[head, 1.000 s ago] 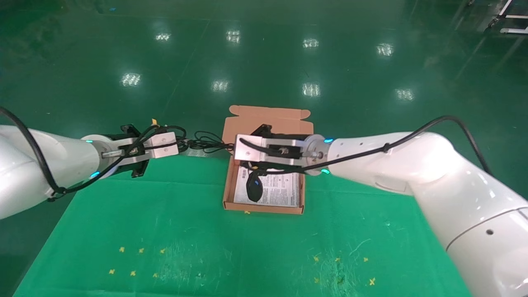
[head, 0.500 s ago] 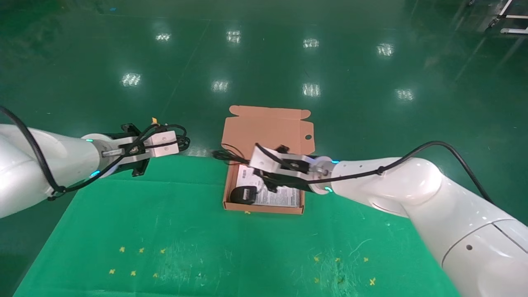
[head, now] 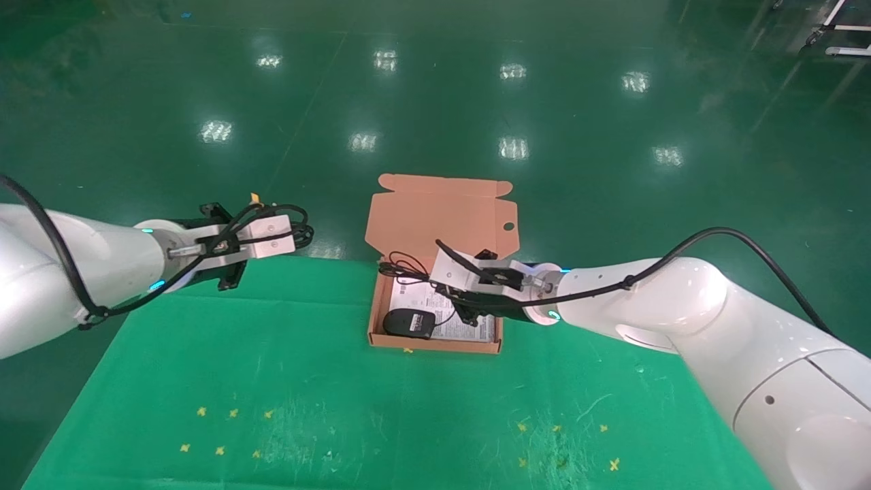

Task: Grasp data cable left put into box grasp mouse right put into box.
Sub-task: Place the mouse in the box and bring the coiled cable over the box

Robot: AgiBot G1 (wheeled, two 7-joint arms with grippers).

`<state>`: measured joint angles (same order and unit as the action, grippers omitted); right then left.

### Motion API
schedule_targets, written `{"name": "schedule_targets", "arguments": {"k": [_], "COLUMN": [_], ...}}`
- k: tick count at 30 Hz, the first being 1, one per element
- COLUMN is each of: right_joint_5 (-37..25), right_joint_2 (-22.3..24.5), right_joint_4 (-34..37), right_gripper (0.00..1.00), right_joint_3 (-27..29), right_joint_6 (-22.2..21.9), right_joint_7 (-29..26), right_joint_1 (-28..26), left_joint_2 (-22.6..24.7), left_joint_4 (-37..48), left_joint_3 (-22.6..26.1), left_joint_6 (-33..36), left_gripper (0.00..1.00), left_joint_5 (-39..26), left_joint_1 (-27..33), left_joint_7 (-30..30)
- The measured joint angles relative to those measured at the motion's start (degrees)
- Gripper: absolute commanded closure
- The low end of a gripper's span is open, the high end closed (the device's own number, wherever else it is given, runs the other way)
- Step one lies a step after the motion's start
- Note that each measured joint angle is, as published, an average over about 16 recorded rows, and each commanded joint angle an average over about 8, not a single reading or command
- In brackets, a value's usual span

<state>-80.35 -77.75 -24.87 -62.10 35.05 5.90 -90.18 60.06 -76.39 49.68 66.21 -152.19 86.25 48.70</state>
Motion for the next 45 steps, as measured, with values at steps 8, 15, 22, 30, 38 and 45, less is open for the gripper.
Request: {"name": "schedule_targets", "arguments": {"k": [8, 15, 22, 30, 38, 45], "right_joint_5": [0.38, 0.72, 0.45, -0.93, -3.19, -5.73], "right_joint_2": [2.23, 6.66, 13.19, 20.62, 25.89, 28.05], "right_joint_4": [-2.04, -4.87, -9.10, -15.71, -22.40, -25.98], "right_gripper": [0.00, 0.00, 0.00, 0.00, 0.00, 0.00], "right_joint_3": [-0.01, 0.59, 1.30, 1.34, 0.65, -0.42], "right_joint_6": [0.06, -0.21, -0.61, -1.02, -1.46, -1.41], "right_joint_7": [-0.73, -1.81, -3.64, -7.74, -13.30, -17.82], "right_joint_1": [-0.42, -1.61, -3.16, -4.47, -5.33, -6.32], "left_joint_2": [2.01, 5.63, 10.86, 16.16, 18.17, 18.43], "left_joint_4": [1.92, 7.16, 16.99, 28.61, 34.71, 36.93], "left_joint_3": [0.26, 0.75, 1.61, 3.99, 8.59, 13.03], "left_joint_6": [-3.47, -10.46, -19.73, -29.19, -34.72, -36.74], "left_gripper": [1.00, 1.00, 1.00, 1.00, 1.00, 0.79], "left_joint_5": [2.38, 7.07, 13.27, 22.25, 33.12, 41.41], "left_joint_1": [-0.37, -1.18, -1.61, -1.14, -0.25, 0.80], "left_joint_7": [-1.98, -6.52, -14.11, -24.92, -33.83, -37.82]}}
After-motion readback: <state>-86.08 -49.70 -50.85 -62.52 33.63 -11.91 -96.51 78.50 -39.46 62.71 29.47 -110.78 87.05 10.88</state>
